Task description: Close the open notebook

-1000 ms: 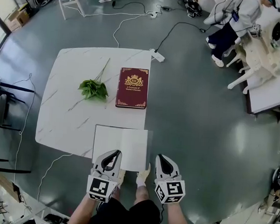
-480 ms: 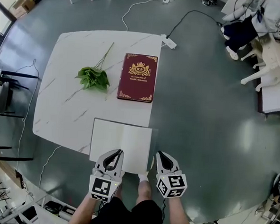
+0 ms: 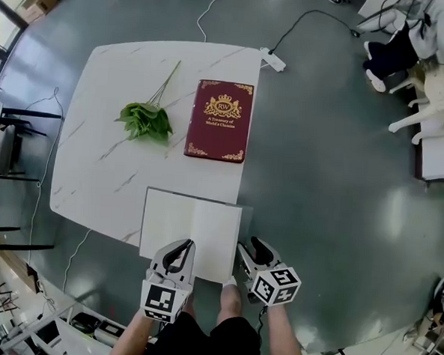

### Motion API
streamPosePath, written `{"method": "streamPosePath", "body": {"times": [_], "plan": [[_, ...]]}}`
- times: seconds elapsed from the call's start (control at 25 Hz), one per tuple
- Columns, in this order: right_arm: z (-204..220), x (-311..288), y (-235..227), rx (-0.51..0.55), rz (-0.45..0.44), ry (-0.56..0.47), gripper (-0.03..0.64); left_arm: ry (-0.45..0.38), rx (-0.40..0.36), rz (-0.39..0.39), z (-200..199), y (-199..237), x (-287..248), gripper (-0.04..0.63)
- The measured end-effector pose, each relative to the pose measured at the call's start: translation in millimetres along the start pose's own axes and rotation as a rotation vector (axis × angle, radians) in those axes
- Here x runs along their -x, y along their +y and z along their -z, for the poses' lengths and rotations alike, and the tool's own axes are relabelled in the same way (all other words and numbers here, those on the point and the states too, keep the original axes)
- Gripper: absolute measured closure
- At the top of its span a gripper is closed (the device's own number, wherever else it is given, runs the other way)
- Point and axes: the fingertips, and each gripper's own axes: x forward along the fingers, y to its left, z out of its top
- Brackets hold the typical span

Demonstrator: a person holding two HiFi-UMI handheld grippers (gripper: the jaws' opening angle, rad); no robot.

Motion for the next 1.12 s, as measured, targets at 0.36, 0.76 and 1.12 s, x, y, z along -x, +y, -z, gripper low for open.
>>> {"method": "streamPosePath", "body": {"times": [0.36, 0.76, 1.12], "plan": [[10, -14, -5, -0.012, -0.037, 0.037, 0.417, 0.020, 0.017, -0.020, 13, 7, -7, 0.566], [9, -14, 0, 0.035, -0.015, 0.051, 0.463, 0.016, 0.018, -0.033, 11, 12, -3, 0.566], [-3, -1, 10, 0.062, 0.019, 0.020, 0.500, -0.011, 0.014, -0.046, 3, 18, 13, 0.566]]}}
